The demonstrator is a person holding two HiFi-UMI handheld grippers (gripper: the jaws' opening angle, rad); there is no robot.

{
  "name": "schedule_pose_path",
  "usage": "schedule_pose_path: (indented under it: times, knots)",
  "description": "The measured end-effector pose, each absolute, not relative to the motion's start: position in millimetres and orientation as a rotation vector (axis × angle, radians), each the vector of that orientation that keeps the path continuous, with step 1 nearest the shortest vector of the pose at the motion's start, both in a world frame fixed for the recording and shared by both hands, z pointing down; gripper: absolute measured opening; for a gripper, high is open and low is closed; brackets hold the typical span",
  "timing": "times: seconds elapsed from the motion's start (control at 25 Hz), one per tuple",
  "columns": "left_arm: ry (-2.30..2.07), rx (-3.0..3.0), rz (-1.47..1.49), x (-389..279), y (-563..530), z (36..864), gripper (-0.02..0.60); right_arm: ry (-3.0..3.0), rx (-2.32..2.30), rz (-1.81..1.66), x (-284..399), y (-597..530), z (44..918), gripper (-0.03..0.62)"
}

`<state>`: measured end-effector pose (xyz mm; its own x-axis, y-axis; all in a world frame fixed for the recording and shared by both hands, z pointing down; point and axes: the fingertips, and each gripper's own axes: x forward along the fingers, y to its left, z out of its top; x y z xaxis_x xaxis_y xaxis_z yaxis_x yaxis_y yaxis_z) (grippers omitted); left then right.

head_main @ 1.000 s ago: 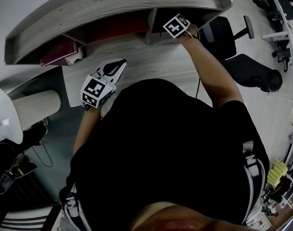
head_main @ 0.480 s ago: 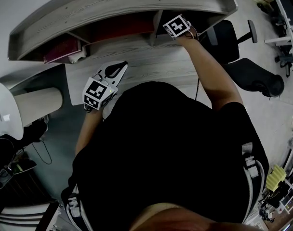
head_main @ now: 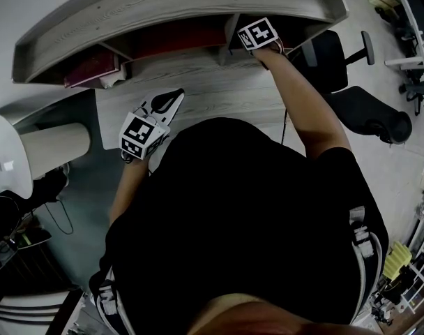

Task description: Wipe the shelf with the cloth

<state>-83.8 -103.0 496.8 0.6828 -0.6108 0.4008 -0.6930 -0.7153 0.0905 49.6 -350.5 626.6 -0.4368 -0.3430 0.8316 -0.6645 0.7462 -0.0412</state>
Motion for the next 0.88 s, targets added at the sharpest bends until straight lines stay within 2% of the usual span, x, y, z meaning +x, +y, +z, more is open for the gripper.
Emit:
schedule_pose_path:
  times: [0.88]
  knots:
    - [-1.019, 2.688, 0.521, -83, -108, 493, 0.017, -2.131, 0.761, 0.469, 49, -342, 616, 0.054]
